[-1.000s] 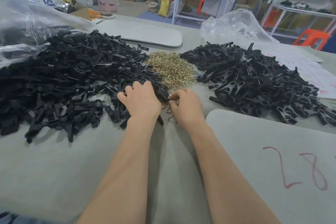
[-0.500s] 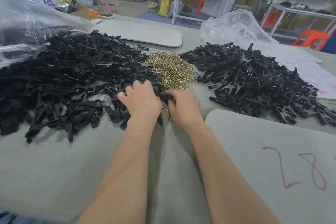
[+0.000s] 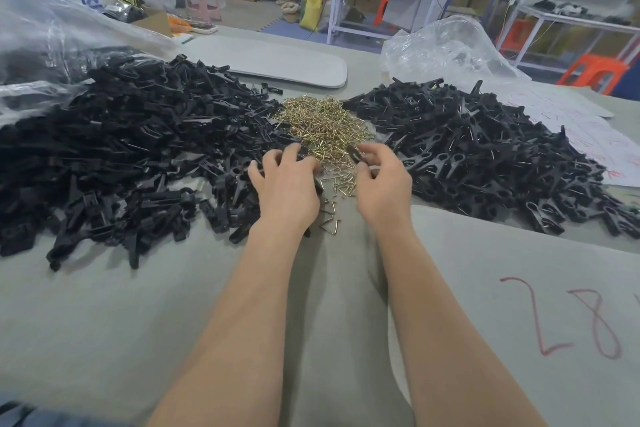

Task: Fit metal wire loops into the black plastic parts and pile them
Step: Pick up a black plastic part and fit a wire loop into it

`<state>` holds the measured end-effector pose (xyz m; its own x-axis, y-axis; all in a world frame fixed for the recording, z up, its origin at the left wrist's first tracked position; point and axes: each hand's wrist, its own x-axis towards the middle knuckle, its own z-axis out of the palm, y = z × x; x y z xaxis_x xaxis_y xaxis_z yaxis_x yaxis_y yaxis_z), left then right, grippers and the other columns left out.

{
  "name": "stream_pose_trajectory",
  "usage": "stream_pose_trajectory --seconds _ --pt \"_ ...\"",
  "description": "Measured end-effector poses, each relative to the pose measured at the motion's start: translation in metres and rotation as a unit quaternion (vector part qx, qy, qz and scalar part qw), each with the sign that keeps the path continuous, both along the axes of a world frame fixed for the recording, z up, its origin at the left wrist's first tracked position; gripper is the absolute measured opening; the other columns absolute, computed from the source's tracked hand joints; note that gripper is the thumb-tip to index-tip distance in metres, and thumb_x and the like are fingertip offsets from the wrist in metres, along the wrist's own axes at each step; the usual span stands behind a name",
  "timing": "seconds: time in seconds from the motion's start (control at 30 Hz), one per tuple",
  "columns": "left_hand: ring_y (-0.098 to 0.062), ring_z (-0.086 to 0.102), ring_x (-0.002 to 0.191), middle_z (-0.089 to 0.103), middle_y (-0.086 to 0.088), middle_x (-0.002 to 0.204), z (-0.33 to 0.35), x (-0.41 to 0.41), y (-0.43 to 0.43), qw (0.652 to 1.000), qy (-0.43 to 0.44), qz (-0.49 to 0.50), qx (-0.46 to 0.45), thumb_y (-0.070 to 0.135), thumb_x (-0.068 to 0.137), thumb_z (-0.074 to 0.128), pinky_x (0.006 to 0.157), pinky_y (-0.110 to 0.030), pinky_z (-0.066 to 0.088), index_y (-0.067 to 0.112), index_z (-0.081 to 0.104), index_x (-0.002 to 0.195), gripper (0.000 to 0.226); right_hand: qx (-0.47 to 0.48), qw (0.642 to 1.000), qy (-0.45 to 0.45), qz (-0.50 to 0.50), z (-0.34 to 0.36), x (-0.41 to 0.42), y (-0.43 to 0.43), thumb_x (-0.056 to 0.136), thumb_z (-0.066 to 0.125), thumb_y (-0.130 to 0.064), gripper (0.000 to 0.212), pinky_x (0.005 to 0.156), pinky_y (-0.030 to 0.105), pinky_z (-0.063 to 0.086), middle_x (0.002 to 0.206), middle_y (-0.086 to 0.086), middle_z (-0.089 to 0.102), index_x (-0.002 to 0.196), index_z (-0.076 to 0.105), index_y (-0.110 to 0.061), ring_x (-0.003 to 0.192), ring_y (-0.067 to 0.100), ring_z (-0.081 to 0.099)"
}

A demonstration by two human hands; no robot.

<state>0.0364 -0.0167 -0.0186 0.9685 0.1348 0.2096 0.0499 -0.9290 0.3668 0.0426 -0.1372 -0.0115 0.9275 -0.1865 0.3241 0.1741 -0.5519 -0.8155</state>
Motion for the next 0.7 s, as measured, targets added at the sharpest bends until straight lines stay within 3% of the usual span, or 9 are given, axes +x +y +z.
stream_pose_trajectory --seconds 0.07,0.17,0.27,0.33,0.4,0.47,0.57,0.63,0.7 --pt "-0.025 0.021 0.136 0.041 0.006 0.143 -0.001 0.001 -0.001 1.000 0.010 -0.016 -0.007 0.007 0.089 0.053 0.112 -0.050 0.004 0.032 0.058 0.121 0.041 0.135 0.990 0.049 0.011 0.005 0.001 -0.004 0.092 0.051 -0.003 0.034 0.089 0.037 0.052 0.093 -0.005 0.057 0.126 0.055 -0.010 0.090 0.022 0.063" --pt "-0.027 0.028 0.130 0.048 0.001 0.133 -0.002 0.003 -0.001 1.000 0.022 -0.003 -0.005 0.008 0.089 0.050 0.106 -0.046 0.013 0.032 0.059 0.120 0.040 0.291 0.948 0.115 0.052 0.008 0.002 -0.011 0.088 0.056 0.005 0.035 0.081 0.025 0.054 0.087 0.002 0.060 0.123 0.055 0.002 0.083 0.017 0.061" --pt "-0.027 0.032 0.124 0.051 -0.001 0.124 -0.002 0.003 -0.001 1.000 0.023 0.012 -0.002 0.007 0.090 0.048 0.099 -0.043 0.018 0.033 0.060 0.116 0.039 0.370 0.916 0.129 0.091 0.012 -0.001 -0.015 0.087 0.055 0.009 0.020 0.077 0.018 0.054 0.085 0.010 0.062 0.106 0.060 0.002 0.080 0.015 0.062" --pt "-0.027 0.033 0.123 0.051 -0.001 0.123 -0.001 0.003 -0.001 1.000 0.019 0.017 -0.001 0.009 0.092 0.048 0.098 -0.042 0.019 0.033 0.060 0.116 0.036 0.409 0.898 0.134 0.098 0.014 -0.003 -0.015 0.087 0.055 0.011 0.021 0.078 0.021 0.055 0.085 0.011 0.060 0.093 0.059 -0.008 0.081 0.016 0.060" --pt "-0.026 0.035 0.122 0.049 -0.001 0.123 0.001 0.003 -0.002 0.999 -0.004 0.025 -0.024 0.017 0.095 0.048 0.099 -0.042 0.020 0.032 0.060 0.114 0.027 0.396 0.902 0.137 0.104 0.015 -0.003 -0.017 0.087 0.054 0.010 0.027 0.084 0.026 0.053 0.090 0.013 0.060 0.088 0.060 -0.015 0.087 0.020 0.059" --pt "-0.024 0.038 0.120 0.046 0.000 0.124 0.004 0.003 -0.001 0.995 -0.057 0.031 -0.078 0.025 0.096 0.049 0.101 -0.041 0.023 0.029 0.061 0.110 0.019 0.387 0.902 0.144 0.127 0.015 -0.003 -0.018 0.089 0.053 0.007 0.026 0.089 0.034 0.052 0.093 0.012 0.062 0.088 0.061 -0.018 0.092 0.021 0.060" --pt "-0.023 0.049 0.111 0.047 -0.003 0.122 0.008 0.003 -0.001 0.969 -0.126 -0.014 -0.214 0.023 0.096 0.050 0.097 -0.033 0.036 0.017 0.061 0.103 0.014 0.446 0.869 0.145 0.161 0.017 -0.004 -0.016 0.092 0.051 0.004 0.021 0.077 0.029 0.058 0.086 0.009 0.066 0.092 0.062 -0.015 0.079 0.019 0.068" --pt "-0.019 0.058 0.100 0.058 -0.002 0.109 0.012 0.002 -0.003 0.941 -0.121 -0.032 -0.316 0.022 0.098 0.047 0.086 -0.026 0.040 0.016 0.056 0.099 0.011 0.483 0.850 0.138 0.161 0.019 -0.003 -0.015 0.092 0.049 0.007 0.022 0.067 0.023 0.057 0.077 0.009 0.064 0.092 0.063 -0.010 0.069 0.014 0.067" --pt "-0.016 0.064 0.088 0.066 0.002 0.090 0.015 0.002 -0.005 0.901 -0.095 -0.035 -0.421 0.021 0.099 0.045 0.085 -0.030 0.048 0.017 0.053 0.097 0.010 0.486 0.849 0.136 0.159 0.019 -0.002 -0.015 0.092 0.047 0.009 0.025 0.065 0.020 0.055 0.074 0.008 0.063 0.090 0.065 -0.008 0.067 0.013 0.064"
